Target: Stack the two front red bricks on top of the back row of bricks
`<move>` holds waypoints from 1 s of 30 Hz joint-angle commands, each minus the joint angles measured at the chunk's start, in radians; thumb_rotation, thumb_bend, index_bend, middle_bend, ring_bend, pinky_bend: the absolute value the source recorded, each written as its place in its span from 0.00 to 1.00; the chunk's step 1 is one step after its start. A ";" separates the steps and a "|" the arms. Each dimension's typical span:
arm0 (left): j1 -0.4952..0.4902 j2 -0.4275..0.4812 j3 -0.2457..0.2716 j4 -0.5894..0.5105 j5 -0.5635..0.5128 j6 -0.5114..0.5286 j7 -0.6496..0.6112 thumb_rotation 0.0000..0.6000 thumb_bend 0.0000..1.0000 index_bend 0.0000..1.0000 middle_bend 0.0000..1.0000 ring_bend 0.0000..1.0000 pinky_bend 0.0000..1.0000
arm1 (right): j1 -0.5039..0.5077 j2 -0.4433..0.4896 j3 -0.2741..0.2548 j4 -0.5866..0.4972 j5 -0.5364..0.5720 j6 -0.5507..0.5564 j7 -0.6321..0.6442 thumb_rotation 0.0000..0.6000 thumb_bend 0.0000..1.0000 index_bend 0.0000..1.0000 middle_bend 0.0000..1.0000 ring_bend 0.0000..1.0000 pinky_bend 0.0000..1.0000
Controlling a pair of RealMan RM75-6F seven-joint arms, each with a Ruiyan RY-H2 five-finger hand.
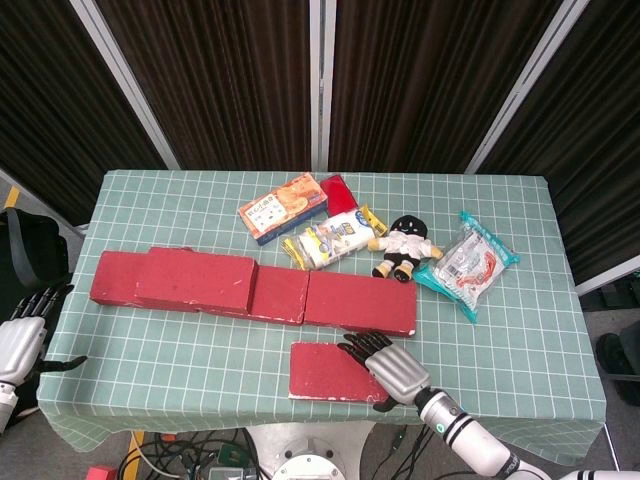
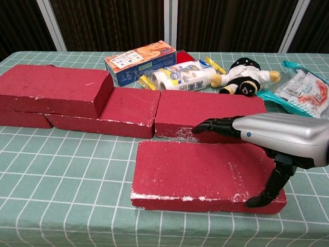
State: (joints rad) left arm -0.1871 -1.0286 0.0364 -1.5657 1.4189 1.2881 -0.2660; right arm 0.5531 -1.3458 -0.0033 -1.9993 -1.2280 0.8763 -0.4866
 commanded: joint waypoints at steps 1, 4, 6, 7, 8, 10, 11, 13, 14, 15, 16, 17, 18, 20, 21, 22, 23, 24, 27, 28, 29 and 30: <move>0.002 -0.003 -0.001 0.005 0.000 -0.005 -0.005 1.00 0.03 0.02 0.00 0.00 0.00 | 0.013 -0.009 -0.001 0.011 0.022 -0.010 0.002 1.00 0.00 0.00 0.00 0.00 0.00; 0.004 -0.006 -0.003 0.013 -0.001 -0.010 -0.009 1.00 0.03 0.02 0.00 0.00 0.00 | 0.027 -0.028 -0.002 0.024 0.050 -0.018 -0.003 1.00 0.00 0.00 0.00 0.00 0.00; 0.006 -0.007 -0.005 0.016 -0.001 -0.011 -0.012 1.00 0.03 0.02 0.00 0.00 0.00 | 0.034 -0.040 -0.003 0.032 0.065 -0.018 -0.009 1.00 0.00 0.00 0.00 0.00 0.00; 0.007 -0.008 -0.006 0.019 -0.001 -0.012 -0.014 1.00 0.03 0.02 0.00 0.00 0.00 | 0.038 -0.048 -0.004 0.038 0.075 -0.017 -0.015 1.00 0.00 0.00 0.00 0.00 0.00; 0.008 -0.009 -0.007 0.020 0.000 -0.012 -0.016 1.00 0.03 0.02 0.00 0.00 0.00 | 0.041 -0.053 -0.005 0.041 0.084 -0.016 -0.018 1.00 0.00 0.00 0.00 0.00 0.00; 0.010 -0.010 -0.008 0.024 0.001 -0.013 -0.019 1.00 0.03 0.02 0.00 0.00 0.00 | 0.047 -0.064 -0.007 0.046 0.101 -0.013 -0.024 1.00 0.00 0.00 0.00 0.00 0.00; 0.010 -0.010 -0.008 0.025 0.002 -0.014 -0.021 1.00 0.03 0.02 0.00 0.00 0.00 | 0.050 -0.068 -0.008 0.048 0.106 -0.011 -0.026 1.00 0.00 0.00 0.00 0.00 0.00; 0.012 -0.011 -0.008 0.028 0.003 -0.016 -0.024 1.00 0.03 0.02 0.00 0.00 0.00 | 0.054 -0.074 -0.011 0.052 0.116 -0.006 -0.031 1.00 0.00 0.00 0.00 0.00 0.00; 0.013 -0.012 -0.009 0.029 0.003 -0.016 -0.025 1.00 0.03 0.02 0.00 0.00 0.00 | 0.056 -0.076 -0.012 0.052 0.119 -0.005 -0.032 1.00 0.00 0.00 0.00 0.00 0.00; 0.013 -0.012 -0.010 0.031 0.004 -0.016 -0.026 1.00 0.03 0.02 0.00 0.00 0.00 | 0.058 -0.078 -0.012 0.052 0.123 -0.002 -0.033 1.00 0.00 0.00 0.00 0.00 0.00; 0.014 -0.013 -0.011 0.031 0.004 -0.016 -0.028 1.00 0.03 0.02 0.00 0.00 0.00 | 0.060 -0.080 -0.013 0.052 0.129 0.000 -0.034 1.00 0.00 0.00 0.00 0.00 0.00; 0.015 -0.013 -0.012 0.032 0.004 -0.016 -0.029 1.00 0.03 0.02 0.00 0.00 0.00 | 0.062 -0.082 -0.014 0.052 0.133 0.003 -0.035 1.00 0.00 0.00 0.00 0.00 0.00; 0.015 -0.013 -0.012 0.033 0.005 -0.017 -0.029 1.00 0.03 0.02 0.00 0.00 0.00 | 0.063 -0.085 -0.014 0.053 0.136 0.007 -0.035 1.00 0.00 0.00 0.00 0.00 0.00; 0.016 -0.014 -0.013 0.034 0.006 -0.019 -0.030 1.00 0.03 0.02 0.00 0.00 0.00 | 0.064 -0.090 -0.015 0.056 0.141 0.015 -0.035 1.00 0.00 0.00 0.00 0.00 0.00; 0.016 -0.014 -0.013 0.034 0.007 -0.019 -0.030 1.00 0.03 0.02 0.00 0.00 0.00 | 0.064 -0.093 -0.016 0.057 0.142 0.018 -0.035 1.00 0.00 0.00 0.00 0.00 0.00; 0.016 -0.014 -0.013 0.034 0.007 -0.020 -0.030 1.00 0.03 0.02 0.00 0.00 0.00 | 0.065 -0.096 -0.018 0.058 0.143 0.022 -0.035 1.00 0.00 0.00 0.00 0.00 0.00; 0.016 -0.015 -0.013 0.035 0.008 -0.022 -0.030 1.00 0.03 0.02 0.00 0.00 0.00 | 0.066 -0.099 -0.019 0.060 0.144 0.026 -0.035 1.00 0.00 0.00 0.00 0.00 0.00; 0.017 -0.015 -0.014 0.035 0.008 -0.022 -0.030 1.00 0.03 0.02 0.00 0.00 0.00 | 0.066 -0.101 -0.020 0.061 0.145 0.029 -0.034 1.00 0.00 0.00 0.00 0.00 0.00; 0.017 -0.015 -0.016 0.036 0.009 -0.023 -0.031 1.00 0.03 0.02 0.00 0.00 0.00 | 0.067 -0.108 -0.021 0.067 0.149 0.034 -0.026 1.00 0.00 0.00 0.00 0.00 0.00; 0.018 -0.015 -0.016 0.035 0.010 -0.023 -0.031 1.00 0.03 0.02 0.00 0.00 0.00 | 0.067 -0.111 -0.021 0.070 0.152 0.036 -0.022 1.00 0.00 0.00 0.00 0.00 0.00; 0.018 -0.014 -0.016 0.036 0.011 -0.023 -0.030 1.00 0.03 0.02 0.00 0.00 0.00 | 0.067 -0.114 -0.022 0.072 0.152 0.037 -0.020 1.00 0.00 0.00 0.00 0.00 0.00; 0.018 -0.014 -0.017 0.035 0.012 -0.023 -0.030 1.00 0.03 0.02 0.00 0.00 0.00 | 0.067 -0.116 -0.023 0.074 0.152 0.039 -0.019 1.00 0.00 0.00 0.00 0.00 0.00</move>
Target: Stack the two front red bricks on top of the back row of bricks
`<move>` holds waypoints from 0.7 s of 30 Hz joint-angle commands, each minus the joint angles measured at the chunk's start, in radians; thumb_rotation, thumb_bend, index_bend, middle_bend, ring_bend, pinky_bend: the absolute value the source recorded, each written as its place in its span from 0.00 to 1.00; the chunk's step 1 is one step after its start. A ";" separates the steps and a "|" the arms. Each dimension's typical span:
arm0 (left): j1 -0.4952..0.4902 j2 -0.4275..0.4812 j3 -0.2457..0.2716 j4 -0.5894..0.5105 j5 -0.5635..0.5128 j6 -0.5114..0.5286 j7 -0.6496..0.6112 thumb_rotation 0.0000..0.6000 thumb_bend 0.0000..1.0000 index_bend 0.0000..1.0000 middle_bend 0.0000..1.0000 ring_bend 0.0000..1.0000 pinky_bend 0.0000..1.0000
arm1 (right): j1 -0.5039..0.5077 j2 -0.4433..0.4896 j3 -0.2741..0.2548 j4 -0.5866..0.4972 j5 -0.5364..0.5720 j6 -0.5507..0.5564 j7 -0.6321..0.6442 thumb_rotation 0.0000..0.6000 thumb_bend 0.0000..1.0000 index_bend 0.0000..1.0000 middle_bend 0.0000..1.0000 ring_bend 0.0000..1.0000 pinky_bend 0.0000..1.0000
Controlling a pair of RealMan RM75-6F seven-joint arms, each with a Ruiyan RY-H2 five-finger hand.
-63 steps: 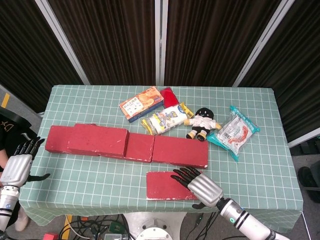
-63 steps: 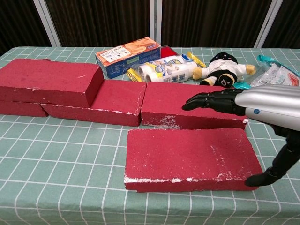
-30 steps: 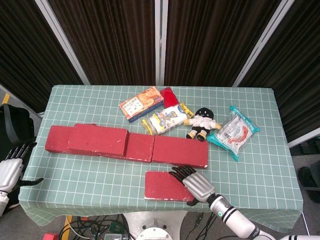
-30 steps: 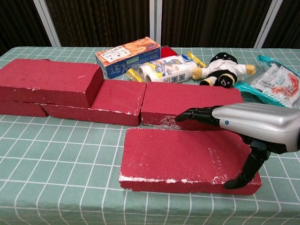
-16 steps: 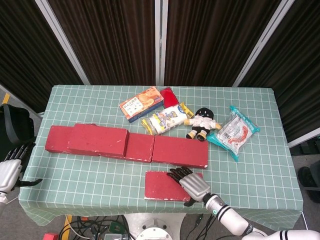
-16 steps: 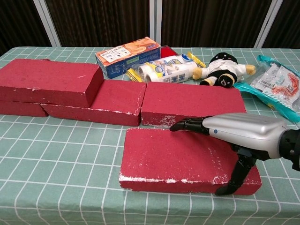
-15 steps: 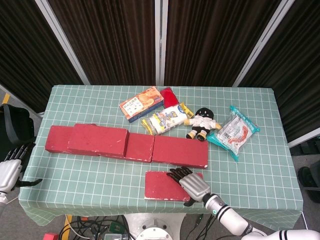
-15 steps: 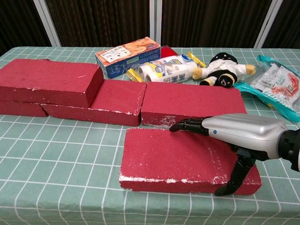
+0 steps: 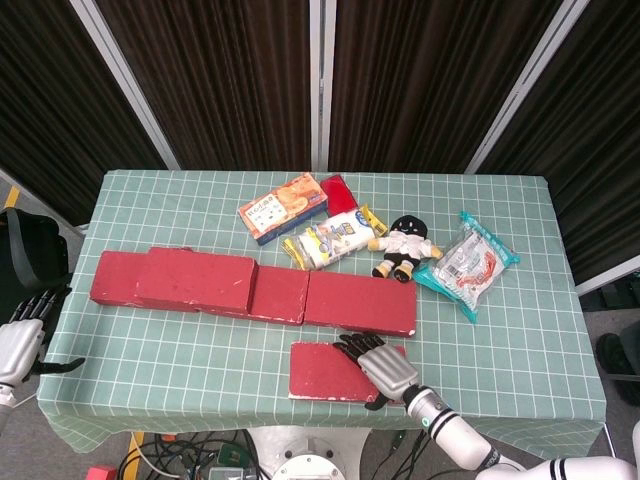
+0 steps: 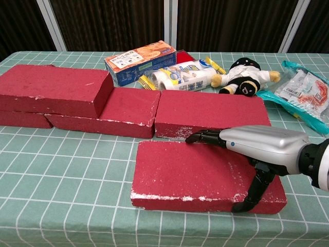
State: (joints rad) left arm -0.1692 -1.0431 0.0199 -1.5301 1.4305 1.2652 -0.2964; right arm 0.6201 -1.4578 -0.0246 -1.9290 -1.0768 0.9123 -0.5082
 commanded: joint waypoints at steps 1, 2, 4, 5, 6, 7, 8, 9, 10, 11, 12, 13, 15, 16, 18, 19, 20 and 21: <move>0.000 0.001 -0.001 -0.001 0.001 0.000 0.001 1.00 0.03 0.02 0.00 0.00 0.00 | 0.000 -0.008 -0.003 0.007 0.001 0.006 0.005 1.00 0.00 0.00 0.00 0.00 0.00; 0.000 0.001 -0.002 -0.001 0.001 0.000 0.001 1.00 0.03 0.02 0.00 0.00 0.00 | -0.001 -0.011 -0.003 0.010 0.002 0.009 0.008 1.00 0.00 0.00 0.01 0.00 0.00; 0.001 0.002 -0.002 -0.002 0.003 -0.001 0.001 1.00 0.03 0.02 0.00 0.00 0.00 | -0.002 -0.018 -0.003 0.016 0.005 0.015 0.013 1.00 0.00 0.00 0.01 0.00 0.00; 0.001 0.002 -0.002 -0.002 0.004 -0.001 0.002 1.00 0.03 0.02 0.00 0.00 0.00 | -0.002 -0.021 -0.003 0.019 0.005 0.016 0.016 1.00 0.00 0.00 0.02 0.00 0.00; 0.002 0.002 -0.002 -0.002 0.004 -0.001 0.002 1.00 0.03 0.02 0.00 0.00 0.00 | -0.002 -0.023 -0.003 0.020 0.006 0.019 0.017 1.00 0.00 0.00 0.03 0.00 0.00; 0.002 0.002 -0.002 -0.002 0.004 -0.002 0.002 1.00 0.03 0.02 0.00 0.00 0.00 | -0.002 -0.025 -0.003 0.022 0.005 0.022 0.017 1.00 0.00 0.00 0.04 0.00 0.00; 0.002 0.002 -0.002 -0.001 0.004 -0.004 0.001 1.00 0.03 0.02 0.00 0.00 0.00 | -0.003 -0.028 -0.003 0.024 0.005 0.026 0.018 1.00 0.00 0.00 0.06 0.00 0.00; 0.002 0.002 -0.002 -0.001 0.003 -0.006 0.002 1.00 0.03 0.02 0.00 0.00 0.00 | -0.003 -0.030 -0.002 0.025 0.004 0.029 0.019 1.00 0.00 0.00 0.07 0.00 0.00; 0.002 0.002 -0.002 -0.001 0.003 -0.007 0.002 1.00 0.03 0.02 0.00 0.00 0.00 | -0.003 -0.031 -0.002 0.025 0.003 0.031 0.020 1.00 0.00 0.00 0.09 0.00 0.00; 0.002 0.002 -0.002 -0.001 0.003 -0.008 0.002 1.00 0.03 0.02 0.00 0.00 0.00 | -0.003 -0.031 -0.003 0.025 0.001 0.031 0.022 1.00 0.00 0.00 0.11 0.02 0.00; 0.002 0.002 -0.002 -0.002 0.004 -0.009 0.002 1.00 0.03 0.02 0.00 0.00 0.00 | -0.002 -0.031 -0.005 0.025 -0.001 0.031 0.023 1.00 0.00 0.00 0.12 0.03 0.00; 0.002 0.003 -0.002 -0.002 0.004 -0.009 0.003 1.00 0.03 0.02 0.00 0.00 0.00 | -0.002 -0.031 -0.006 0.025 -0.004 0.032 0.024 1.00 0.00 0.00 0.15 0.05 0.00; 0.001 0.003 -0.002 -0.004 0.005 -0.012 0.005 1.00 0.03 0.02 0.00 0.00 0.00 | -0.003 -0.031 -0.010 0.027 -0.010 0.034 0.024 1.00 0.00 0.00 0.18 0.09 0.00; 0.001 0.003 -0.002 -0.005 0.005 -0.013 0.005 1.00 0.03 0.02 0.00 0.00 0.00 | -0.004 -0.032 -0.011 0.027 -0.012 0.036 0.024 1.00 0.00 0.00 0.19 0.11 0.00; 0.001 0.004 -0.002 -0.006 0.006 -0.015 0.007 1.00 0.03 0.02 0.00 0.00 0.00 | -0.006 -0.033 -0.015 0.028 -0.017 0.041 0.025 1.00 0.01 0.00 0.20 0.12 0.00; 0.001 0.005 -0.002 -0.007 0.006 -0.015 0.007 1.00 0.03 0.02 0.00 0.00 0.00 | -0.007 -0.033 -0.015 0.028 -0.019 0.044 0.025 1.00 0.01 0.00 0.22 0.14 0.00; 0.001 0.005 -0.002 -0.007 0.006 -0.015 0.008 1.00 0.03 0.02 0.00 0.00 0.00 | -0.008 -0.033 -0.017 0.027 -0.022 0.048 0.025 1.00 0.01 0.00 0.23 0.15 0.00; 0.002 0.006 -0.002 -0.008 0.006 -0.015 0.008 1.00 0.03 0.02 0.00 0.00 0.00 | -0.010 -0.032 -0.017 0.026 -0.026 0.051 0.026 1.00 0.02 0.00 0.24 0.16 0.00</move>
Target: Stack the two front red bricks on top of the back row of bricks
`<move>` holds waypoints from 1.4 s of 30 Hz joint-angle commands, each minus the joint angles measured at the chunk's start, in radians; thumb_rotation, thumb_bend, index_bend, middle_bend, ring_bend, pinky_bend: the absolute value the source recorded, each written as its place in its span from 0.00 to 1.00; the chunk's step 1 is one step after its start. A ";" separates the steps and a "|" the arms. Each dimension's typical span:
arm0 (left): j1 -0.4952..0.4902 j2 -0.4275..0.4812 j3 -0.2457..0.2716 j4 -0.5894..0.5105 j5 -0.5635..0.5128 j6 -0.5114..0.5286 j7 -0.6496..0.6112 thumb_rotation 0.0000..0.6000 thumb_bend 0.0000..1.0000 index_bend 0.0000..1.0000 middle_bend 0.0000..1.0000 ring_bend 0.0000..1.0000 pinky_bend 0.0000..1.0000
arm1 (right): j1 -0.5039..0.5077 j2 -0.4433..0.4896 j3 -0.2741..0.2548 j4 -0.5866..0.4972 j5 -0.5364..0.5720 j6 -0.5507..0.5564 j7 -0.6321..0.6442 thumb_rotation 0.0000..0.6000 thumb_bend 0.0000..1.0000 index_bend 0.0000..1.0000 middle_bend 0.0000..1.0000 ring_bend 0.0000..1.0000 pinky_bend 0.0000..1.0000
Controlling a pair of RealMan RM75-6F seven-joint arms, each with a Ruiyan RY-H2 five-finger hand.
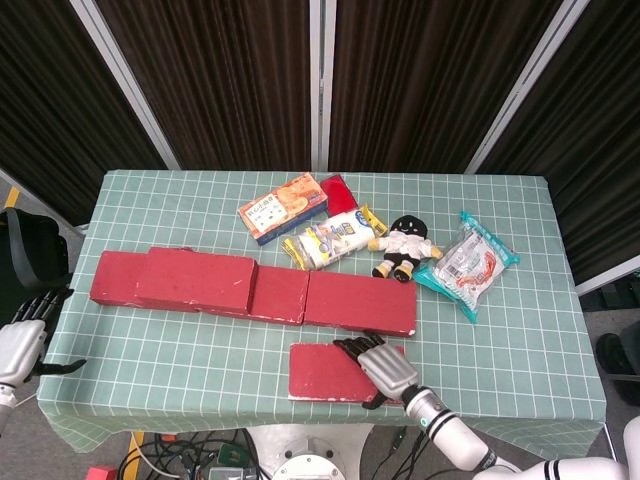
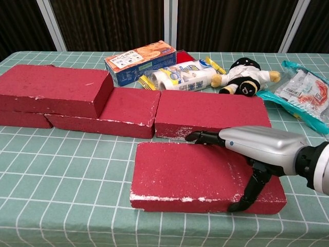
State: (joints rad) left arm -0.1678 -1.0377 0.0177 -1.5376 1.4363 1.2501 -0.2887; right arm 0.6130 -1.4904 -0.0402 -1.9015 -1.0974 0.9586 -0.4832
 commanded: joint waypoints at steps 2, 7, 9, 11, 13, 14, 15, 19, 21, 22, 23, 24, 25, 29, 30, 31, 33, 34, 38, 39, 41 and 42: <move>0.001 0.000 -0.001 0.000 -0.001 0.000 -0.001 1.00 0.03 0.02 0.00 0.00 0.00 | -0.008 0.001 -0.002 -0.005 -0.016 0.015 0.008 1.00 0.03 0.00 0.25 0.17 0.00; 0.003 -0.001 -0.002 0.000 0.002 0.003 -0.002 1.00 0.03 0.02 0.00 0.00 0.00 | -0.018 0.017 -0.003 -0.020 -0.048 0.033 0.028 1.00 0.05 0.00 0.27 0.21 0.00; 0.005 -0.001 -0.002 0.001 0.002 0.005 -0.005 1.00 0.03 0.02 0.00 0.00 0.00 | -0.025 0.030 -0.006 -0.032 -0.064 0.047 0.032 1.00 0.05 0.00 0.27 0.22 0.00; 0.005 -0.002 -0.003 0.002 0.003 0.004 -0.007 1.00 0.03 0.02 0.00 0.00 0.00 | -0.037 0.044 -0.008 -0.046 -0.086 0.068 0.038 1.00 0.05 0.00 0.27 0.22 0.00; 0.004 -0.002 -0.003 0.003 0.005 0.004 -0.009 1.00 0.03 0.02 0.00 0.00 0.00 | -0.047 0.063 -0.006 -0.067 -0.110 0.088 0.054 1.00 0.06 0.00 0.27 0.22 0.00; 0.004 -0.002 -0.003 0.003 0.006 0.004 -0.010 1.00 0.03 0.02 0.00 0.00 0.00 | -0.049 0.074 -0.002 -0.076 -0.119 0.095 0.060 1.00 0.06 0.00 0.27 0.22 0.00; 0.005 -0.001 -0.002 0.004 0.009 0.005 -0.011 1.00 0.03 0.02 0.00 0.00 0.00 | -0.050 0.086 0.006 -0.086 -0.125 0.103 0.064 1.00 0.06 0.00 0.27 0.22 0.00; 0.008 0.001 0.000 0.009 0.022 0.016 -0.020 1.00 0.03 0.02 0.00 0.00 0.00 | -0.036 0.132 0.064 -0.117 -0.125 0.136 0.041 1.00 0.06 0.00 0.27 0.22 0.00; 0.012 0.001 0.000 0.012 0.027 0.026 -0.027 1.00 0.03 0.02 0.00 0.00 0.00 | -0.014 0.154 0.111 -0.130 -0.089 0.137 0.015 1.00 0.06 0.00 0.27 0.22 0.00; 0.014 0.000 0.000 0.015 0.030 0.031 -0.029 1.00 0.03 0.02 0.00 0.00 0.00 | -0.001 0.164 0.130 -0.136 -0.066 0.130 0.003 1.00 0.06 0.00 0.27 0.22 0.00; 0.016 -0.003 0.000 0.021 0.035 0.039 -0.030 1.00 0.03 0.02 0.00 0.00 0.00 | 0.018 0.177 0.154 -0.142 -0.035 0.117 -0.009 1.00 0.06 0.00 0.27 0.22 0.00; 0.017 -0.007 -0.001 0.026 0.038 0.045 -0.027 1.00 0.03 0.02 0.00 0.00 0.00 | 0.033 0.185 0.172 -0.144 -0.009 0.107 -0.017 1.00 0.06 0.00 0.27 0.22 0.00; 0.019 -0.011 -0.002 0.034 0.042 0.053 -0.021 1.00 0.03 0.02 0.00 0.00 0.00 | 0.048 0.191 0.190 -0.144 0.019 0.095 -0.023 1.00 0.05 0.00 0.27 0.23 0.00; 0.027 -0.031 -0.009 0.052 0.050 0.085 0.005 1.00 0.03 0.02 0.00 0.00 0.00 | 0.119 0.191 0.257 -0.107 0.150 0.056 -0.048 1.00 0.05 0.00 0.27 0.23 0.00; 0.028 -0.032 -0.010 0.053 0.051 0.090 0.007 1.00 0.03 0.02 0.00 0.00 0.00 | 0.139 0.186 0.268 -0.093 0.185 0.048 -0.059 1.00 0.05 0.00 0.27 0.23 0.00; 0.029 -0.033 -0.011 0.053 0.051 0.094 0.010 1.00 0.03 0.02 0.00 0.00 0.00 | 0.154 0.181 0.275 -0.082 0.210 0.042 -0.066 1.00 0.04 0.00 0.27 0.23 0.00; 0.033 -0.033 -0.014 0.052 0.050 0.104 0.018 1.00 0.03 0.02 0.00 0.00 0.00 | 0.182 0.171 0.284 -0.063 0.259 0.028 -0.080 1.00 0.04 0.00 0.27 0.23 0.00; 0.035 -0.033 -0.015 0.051 0.049 0.108 0.021 1.00 0.03 0.02 0.00 0.00 0.00 | 0.196 0.166 0.287 -0.053 0.283 0.020 -0.087 1.00 0.04 0.00 0.27 0.23 0.00; 0.040 -0.029 -0.010 0.040 0.057 0.116 0.034 1.00 0.03 0.02 0.00 0.00 0.00 | 0.264 0.159 0.302 -0.008 0.381 -0.056 -0.085 1.00 0.04 0.00 0.27 0.23 0.00; 0.040 -0.027 -0.008 0.036 0.060 0.115 0.037 1.00 0.03 0.02 0.00 0.00 0.00 | 0.284 0.160 0.305 0.007 0.405 -0.084 -0.078 1.00 0.04 0.00 0.27 0.23 0.00; 0.041 -0.024 -0.006 0.031 0.064 0.116 0.037 1.00 0.03 0.02 0.00 0.00 0.00 | 0.312 0.159 0.305 0.030 0.432 -0.115 -0.076 1.00 0.04 0.00 0.27 0.23 0.00; 0.041 -0.024 -0.007 0.030 0.065 0.118 0.035 1.00 0.03 0.02 0.00 0.00 0.00 | 0.328 0.155 0.303 0.043 0.446 -0.120 -0.078 1.00 0.04 0.00 0.27 0.23 0.00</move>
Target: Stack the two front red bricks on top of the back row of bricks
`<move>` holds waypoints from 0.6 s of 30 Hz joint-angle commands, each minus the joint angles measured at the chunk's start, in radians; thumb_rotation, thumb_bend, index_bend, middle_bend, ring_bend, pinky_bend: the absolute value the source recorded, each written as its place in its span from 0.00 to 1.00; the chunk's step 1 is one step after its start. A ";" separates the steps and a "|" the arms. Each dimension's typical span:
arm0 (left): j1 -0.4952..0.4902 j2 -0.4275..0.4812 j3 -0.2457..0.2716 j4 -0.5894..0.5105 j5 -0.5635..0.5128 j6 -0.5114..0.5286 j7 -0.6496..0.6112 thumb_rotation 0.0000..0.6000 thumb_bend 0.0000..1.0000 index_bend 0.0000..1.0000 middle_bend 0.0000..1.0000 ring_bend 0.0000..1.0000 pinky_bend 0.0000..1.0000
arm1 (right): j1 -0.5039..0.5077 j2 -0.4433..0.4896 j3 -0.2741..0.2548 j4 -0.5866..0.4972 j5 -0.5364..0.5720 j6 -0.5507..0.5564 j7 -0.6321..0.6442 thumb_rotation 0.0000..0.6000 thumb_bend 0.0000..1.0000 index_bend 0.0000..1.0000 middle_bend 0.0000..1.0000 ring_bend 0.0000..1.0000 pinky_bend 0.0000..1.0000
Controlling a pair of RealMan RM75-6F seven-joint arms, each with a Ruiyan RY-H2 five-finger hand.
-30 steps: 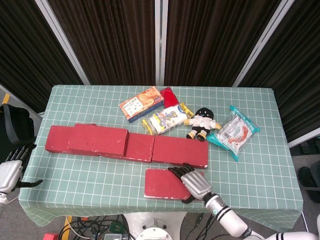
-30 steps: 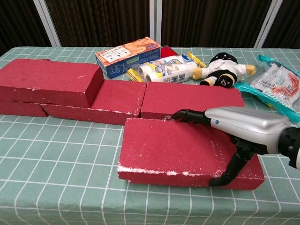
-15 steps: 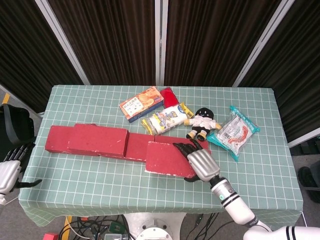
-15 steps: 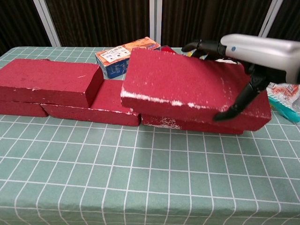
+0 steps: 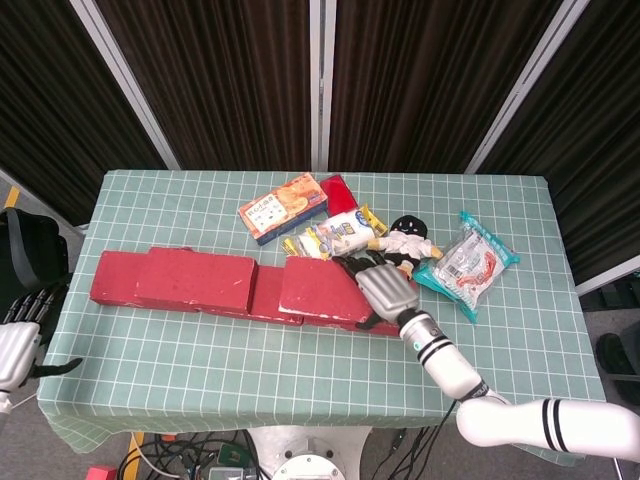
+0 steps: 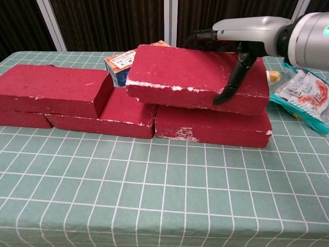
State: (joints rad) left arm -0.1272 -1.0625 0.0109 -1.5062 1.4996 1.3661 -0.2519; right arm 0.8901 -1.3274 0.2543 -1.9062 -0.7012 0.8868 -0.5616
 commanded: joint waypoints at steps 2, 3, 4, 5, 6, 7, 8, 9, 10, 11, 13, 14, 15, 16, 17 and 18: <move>0.001 0.001 -0.001 -0.001 0.003 0.005 -0.008 1.00 0.03 0.02 0.00 0.00 0.00 | 0.070 -0.018 0.003 0.059 0.066 -0.043 -0.006 1.00 0.04 0.00 0.27 0.23 0.00; 0.002 0.000 -0.002 0.000 0.003 0.006 -0.012 1.00 0.03 0.02 0.00 0.00 0.00 | 0.078 -0.024 0.000 0.063 0.075 -0.036 -0.010 1.00 0.03 0.00 0.27 0.23 0.00; 0.002 -0.001 -0.002 0.002 0.003 0.006 -0.016 1.00 0.03 0.02 0.00 0.00 0.00 | 0.086 -0.031 -0.004 0.066 0.083 -0.030 -0.013 1.00 0.03 0.00 0.27 0.23 0.00; 0.001 -0.003 -0.002 0.005 0.004 0.004 -0.020 1.00 0.03 0.02 0.00 0.00 0.00 | 0.096 -0.041 -0.008 0.072 0.092 -0.020 -0.017 1.00 0.02 0.00 0.27 0.23 0.00; 0.000 -0.004 -0.001 0.007 0.005 0.003 -0.023 1.00 0.03 0.02 0.00 0.00 0.00 | 0.102 -0.049 -0.011 0.077 0.100 -0.015 -0.018 1.00 0.01 0.00 0.27 0.23 0.00; 0.000 -0.005 0.000 0.010 0.007 0.002 -0.026 1.00 0.03 0.02 0.00 0.00 0.00 | 0.111 -0.059 -0.012 0.084 0.113 -0.012 -0.015 1.00 0.01 0.00 0.28 0.23 0.00; 0.000 -0.006 0.001 0.011 0.008 0.001 -0.028 1.00 0.03 0.02 0.00 0.00 0.00 | 0.117 -0.065 -0.012 0.089 0.125 -0.014 -0.009 1.00 0.01 0.00 0.28 0.23 0.00; 0.000 -0.007 0.001 0.012 0.010 0.001 -0.031 1.00 0.03 0.02 0.00 0.00 0.00 | 0.122 -0.070 -0.012 0.093 0.136 -0.018 -0.003 1.00 0.01 0.00 0.28 0.23 0.00; -0.001 -0.006 0.003 0.013 0.012 0.000 -0.035 1.00 0.03 0.02 0.00 0.00 0.00 | 0.131 -0.076 -0.013 0.100 0.148 -0.025 0.002 1.00 0.01 0.00 0.28 0.23 0.00; -0.001 -0.004 0.005 0.013 0.015 -0.002 -0.041 1.00 0.03 0.02 0.00 0.00 0.00 | 0.137 -0.081 -0.015 0.105 0.154 -0.027 0.004 1.00 0.01 0.00 0.28 0.23 0.00; -0.002 0.003 0.010 0.011 0.021 -0.008 -0.059 1.00 0.03 0.02 0.00 0.00 0.00 | 0.147 -0.094 -0.020 0.117 0.162 -0.024 0.007 1.00 0.01 0.00 0.28 0.23 0.00; -0.004 0.006 0.014 0.011 0.024 -0.012 -0.067 1.00 0.03 0.02 0.00 0.00 0.00 | 0.153 -0.103 -0.023 0.123 0.167 -0.019 0.009 1.00 0.01 0.00 0.28 0.23 0.00; -0.004 0.008 0.015 0.012 0.025 -0.016 -0.071 1.00 0.03 0.02 0.00 0.00 0.00 | 0.157 -0.111 -0.025 0.126 0.170 -0.016 0.010 1.00 0.01 0.00 0.28 0.23 0.00; -0.006 0.010 0.017 0.013 0.025 -0.021 -0.074 1.00 0.03 0.02 0.00 0.00 0.00 | 0.163 -0.119 -0.028 0.130 0.176 -0.015 0.012 1.00 0.01 0.00 0.28 0.23 0.00; -0.007 0.010 0.017 0.014 0.024 -0.024 -0.078 1.00 0.03 0.02 0.00 0.00 0.00 | 0.168 -0.123 -0.029 0.133 0.182 -0.016 0.014 1.00 0.01 0.00 0.28 0.23 0.00; -0.007 0.011 0.018 0.015 0.024 -0.026 -0.082 1.00 0.03 0.02 0.00 0.00 0.00 | 0.173 -0.126 -0.029 0.136 0.187 -0.016 0.015 1.00 0.01 0.00 0.28 0.23 0.00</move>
State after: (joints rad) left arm -0.1332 -1.0531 0.0276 -1.4924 1.5231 1.3423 -0.3315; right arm 1.0591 -1.4501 0.2269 -1.7735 -0.5180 0.8699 -0.5489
